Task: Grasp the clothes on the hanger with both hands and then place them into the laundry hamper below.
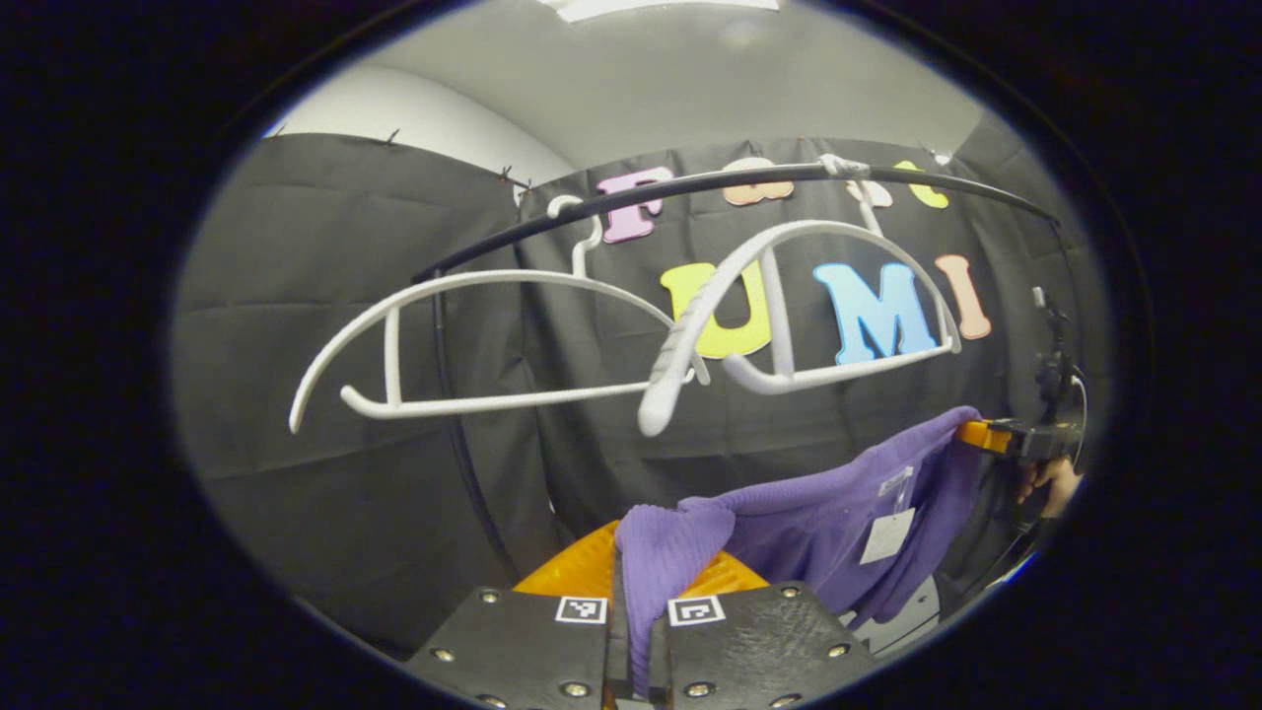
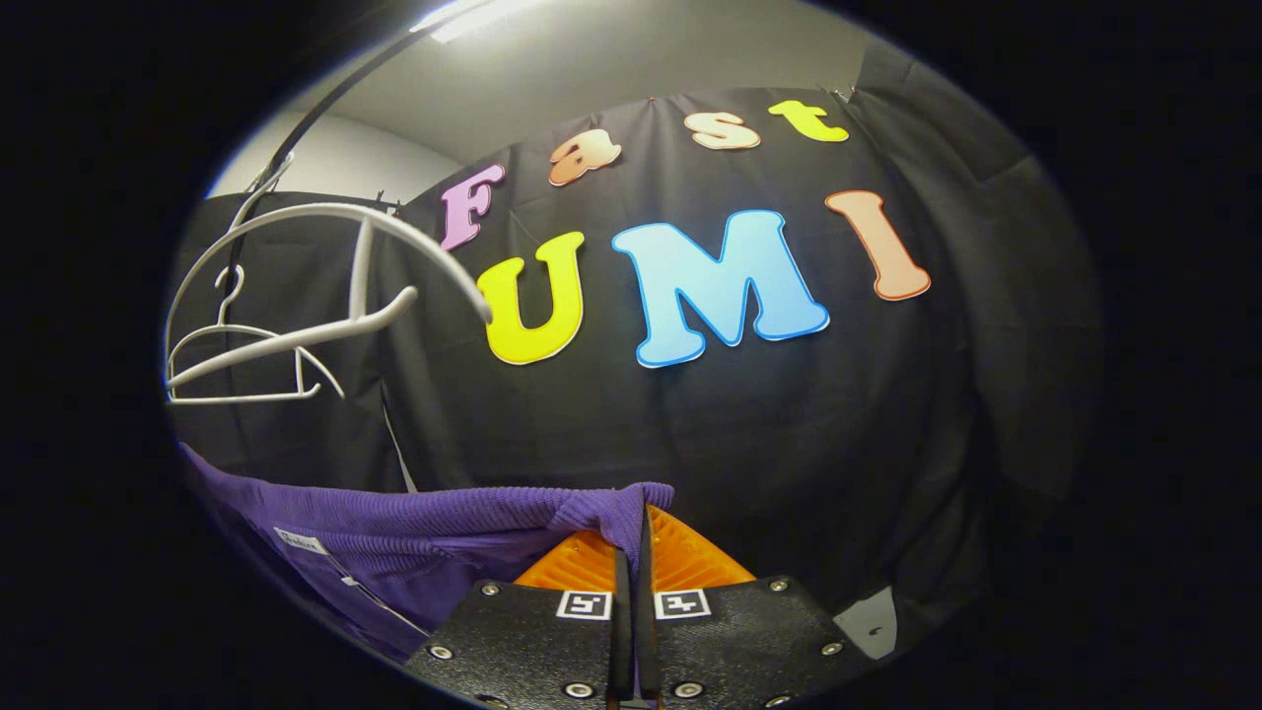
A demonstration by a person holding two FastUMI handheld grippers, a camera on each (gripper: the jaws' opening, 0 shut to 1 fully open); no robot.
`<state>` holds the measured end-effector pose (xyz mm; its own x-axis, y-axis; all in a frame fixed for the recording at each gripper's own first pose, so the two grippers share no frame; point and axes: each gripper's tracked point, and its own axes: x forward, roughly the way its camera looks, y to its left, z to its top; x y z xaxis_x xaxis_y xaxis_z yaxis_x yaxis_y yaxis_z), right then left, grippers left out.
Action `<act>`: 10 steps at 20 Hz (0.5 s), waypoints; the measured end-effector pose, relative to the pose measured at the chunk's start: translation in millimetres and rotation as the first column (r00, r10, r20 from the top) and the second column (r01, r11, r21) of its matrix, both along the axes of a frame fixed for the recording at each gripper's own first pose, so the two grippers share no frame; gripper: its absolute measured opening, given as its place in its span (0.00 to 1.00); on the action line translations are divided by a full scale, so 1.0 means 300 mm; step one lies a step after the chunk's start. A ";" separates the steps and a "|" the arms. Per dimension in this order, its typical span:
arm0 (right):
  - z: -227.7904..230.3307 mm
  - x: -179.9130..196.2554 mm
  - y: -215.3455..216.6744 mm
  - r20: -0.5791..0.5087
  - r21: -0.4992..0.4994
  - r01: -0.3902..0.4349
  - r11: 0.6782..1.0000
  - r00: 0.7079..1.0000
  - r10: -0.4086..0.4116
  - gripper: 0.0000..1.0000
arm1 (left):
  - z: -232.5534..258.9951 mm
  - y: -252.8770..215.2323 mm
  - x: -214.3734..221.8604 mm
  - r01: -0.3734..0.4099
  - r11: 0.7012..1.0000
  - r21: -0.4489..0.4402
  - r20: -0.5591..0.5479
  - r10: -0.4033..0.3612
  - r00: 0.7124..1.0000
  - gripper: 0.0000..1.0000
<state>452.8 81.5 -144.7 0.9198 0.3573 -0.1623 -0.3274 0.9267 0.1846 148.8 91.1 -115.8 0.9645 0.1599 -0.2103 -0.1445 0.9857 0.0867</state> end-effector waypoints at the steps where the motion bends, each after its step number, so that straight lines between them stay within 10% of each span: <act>1: -0.005 -0.023 -0.002 -0.001 -0.010 -0.007 1.000 1.000 0.007 0.01 | -0.019 -0.006 -0.012 -0.007 1.000 -0.011 -0.005 0.007 1.000 0.08; 10: 0.114 -0.300 -0.004 0.035 -0.015 -0.043 0.999 0.998 0.043 0.01 | -0.002 -0.050 -0.197 0.009 0.997 -0.073 0.026 -0.007 1.000 0.08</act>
<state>362.8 80.4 -110.4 0.9088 0.3946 -0.1352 -0.3732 0.9140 0.1590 89.7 76.1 -116.4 0.9708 0.1370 -0.1968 -0.1376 0.9904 0.0107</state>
